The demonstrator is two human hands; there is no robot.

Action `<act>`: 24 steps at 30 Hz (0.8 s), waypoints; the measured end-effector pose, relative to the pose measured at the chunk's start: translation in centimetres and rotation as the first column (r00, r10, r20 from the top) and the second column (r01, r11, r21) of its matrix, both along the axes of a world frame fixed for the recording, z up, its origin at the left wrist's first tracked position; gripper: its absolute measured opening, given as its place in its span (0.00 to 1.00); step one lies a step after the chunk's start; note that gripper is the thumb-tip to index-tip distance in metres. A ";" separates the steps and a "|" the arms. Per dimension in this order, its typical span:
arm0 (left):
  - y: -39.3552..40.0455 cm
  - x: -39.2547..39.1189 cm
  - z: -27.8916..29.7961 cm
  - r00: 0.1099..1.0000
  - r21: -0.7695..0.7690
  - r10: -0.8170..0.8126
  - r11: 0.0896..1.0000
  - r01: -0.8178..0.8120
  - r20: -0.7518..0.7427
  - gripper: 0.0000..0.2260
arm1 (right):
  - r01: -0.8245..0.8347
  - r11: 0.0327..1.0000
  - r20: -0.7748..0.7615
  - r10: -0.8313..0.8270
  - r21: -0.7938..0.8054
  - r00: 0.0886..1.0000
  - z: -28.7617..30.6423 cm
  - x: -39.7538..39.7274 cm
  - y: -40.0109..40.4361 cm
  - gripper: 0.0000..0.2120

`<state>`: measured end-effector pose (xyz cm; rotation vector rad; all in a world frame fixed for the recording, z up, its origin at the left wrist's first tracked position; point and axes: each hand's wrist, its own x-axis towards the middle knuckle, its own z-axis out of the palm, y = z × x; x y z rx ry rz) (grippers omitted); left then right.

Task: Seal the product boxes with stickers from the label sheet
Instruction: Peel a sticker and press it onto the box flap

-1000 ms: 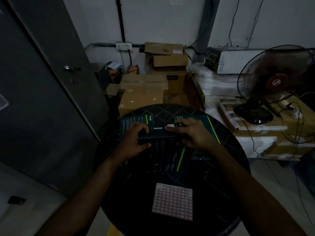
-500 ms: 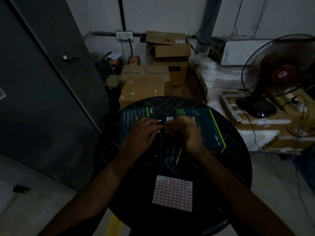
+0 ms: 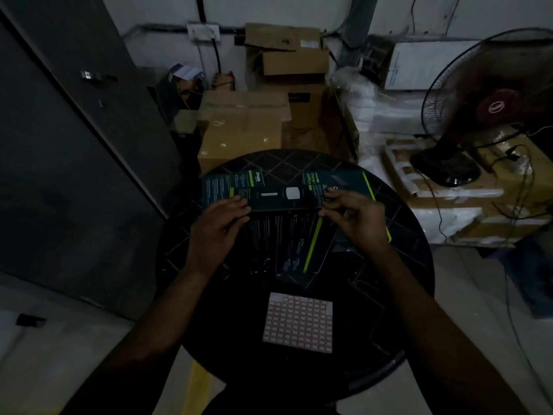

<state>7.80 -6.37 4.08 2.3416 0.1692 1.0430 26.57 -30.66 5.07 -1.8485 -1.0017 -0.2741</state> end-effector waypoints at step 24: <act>-6.2 3.8 1.4 0.862 0.585 0.236 0.807 0.084 -0.449 0.42 | -0.151 0.626 -0.343 -0.198 -0.765 0.918 -20.2 -9.6 -5.0 0.26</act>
